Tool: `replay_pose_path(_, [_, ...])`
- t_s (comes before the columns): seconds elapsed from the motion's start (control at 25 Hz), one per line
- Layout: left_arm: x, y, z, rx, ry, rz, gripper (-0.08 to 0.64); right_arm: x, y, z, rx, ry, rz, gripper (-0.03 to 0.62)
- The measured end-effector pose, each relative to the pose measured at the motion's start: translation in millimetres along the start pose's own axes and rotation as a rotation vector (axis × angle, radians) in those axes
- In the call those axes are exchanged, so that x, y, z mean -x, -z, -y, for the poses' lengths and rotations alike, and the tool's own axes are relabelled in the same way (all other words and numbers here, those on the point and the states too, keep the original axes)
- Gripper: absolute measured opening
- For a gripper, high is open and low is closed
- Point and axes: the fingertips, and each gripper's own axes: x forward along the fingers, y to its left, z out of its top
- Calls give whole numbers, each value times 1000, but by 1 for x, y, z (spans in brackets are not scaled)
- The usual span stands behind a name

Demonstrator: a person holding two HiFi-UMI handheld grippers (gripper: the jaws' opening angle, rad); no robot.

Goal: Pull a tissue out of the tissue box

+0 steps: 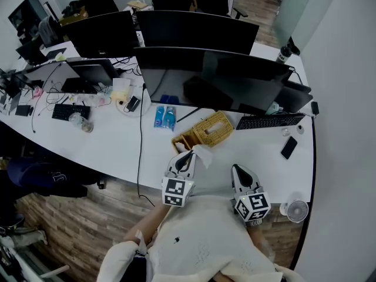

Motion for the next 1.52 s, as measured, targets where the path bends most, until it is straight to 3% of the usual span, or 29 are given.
replay_pose_path(0.64, [11,-19,-2,18,-23,64,14,0,-19,2,19,-11,35,2])
replay_pose_path(1.52, [14,-116,-11,15,-39,253,14,22,-107,17,96,-10,178,2])
